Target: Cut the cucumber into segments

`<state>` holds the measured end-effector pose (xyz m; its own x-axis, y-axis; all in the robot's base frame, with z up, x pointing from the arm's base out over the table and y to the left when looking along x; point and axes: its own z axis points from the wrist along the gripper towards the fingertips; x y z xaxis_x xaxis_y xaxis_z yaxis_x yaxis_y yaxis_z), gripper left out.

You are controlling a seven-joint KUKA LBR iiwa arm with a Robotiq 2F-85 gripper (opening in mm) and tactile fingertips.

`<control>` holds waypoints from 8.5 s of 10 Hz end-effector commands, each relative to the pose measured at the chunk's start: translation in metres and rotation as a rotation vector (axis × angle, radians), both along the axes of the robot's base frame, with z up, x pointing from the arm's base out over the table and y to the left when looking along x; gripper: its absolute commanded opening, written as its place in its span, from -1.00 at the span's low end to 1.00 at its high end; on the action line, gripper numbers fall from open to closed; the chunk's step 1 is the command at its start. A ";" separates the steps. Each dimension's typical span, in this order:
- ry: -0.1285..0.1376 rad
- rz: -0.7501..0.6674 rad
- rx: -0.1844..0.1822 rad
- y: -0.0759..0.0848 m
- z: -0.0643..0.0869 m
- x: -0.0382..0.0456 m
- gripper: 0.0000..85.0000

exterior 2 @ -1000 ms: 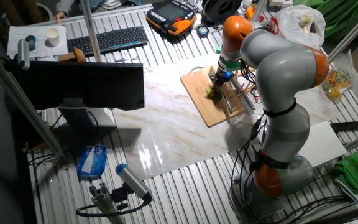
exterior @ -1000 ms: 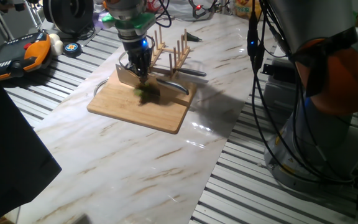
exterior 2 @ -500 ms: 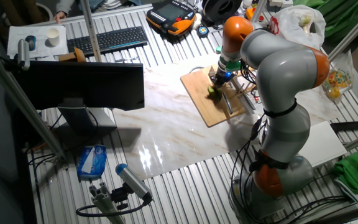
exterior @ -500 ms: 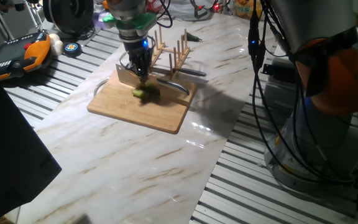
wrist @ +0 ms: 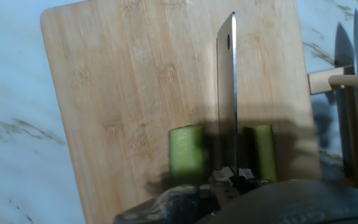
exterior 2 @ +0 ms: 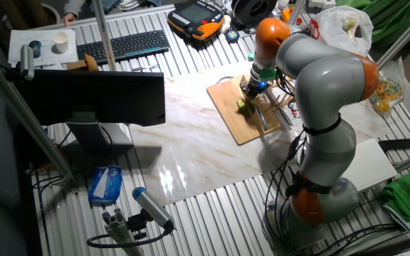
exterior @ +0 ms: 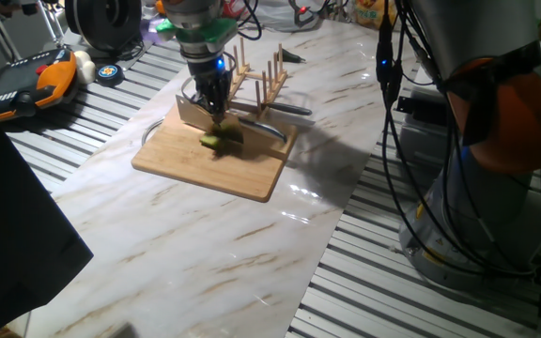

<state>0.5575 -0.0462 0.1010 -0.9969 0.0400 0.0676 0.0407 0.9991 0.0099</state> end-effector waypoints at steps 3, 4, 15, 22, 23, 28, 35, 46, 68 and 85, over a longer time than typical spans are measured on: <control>0.003 -0.005 -0.004 0.002 0.008 0.0015 -0.98; 0.006 -0.008 -0.006 0.004 0.013 0.0024 -0.98; 0.011 -0.037 -0.003 0.027 0.014 -0.0055 -0.98; 0.001 -0.038 -0.031 0.037 0.013 -0.0098 -0.98; 0.001 -0.037 -0.032 0.037 0.013 -0.0097 -0.98; 0.004 -0.040 -0.037 0.041 0.012 -0.0084 -0.98; 0.029 -0.017 -0.034 0.040 0.011 -0.0074 -0.98; 0.023 -0.008 -0.041 0.036 0.006 -0.0067 -0.98; 0.001 -0.008 -0.032 0.032 -0.011 -0.0009 -0.98; -0.048 -0.007 -0.034 0.032 -0.014 -0.0030 -0.98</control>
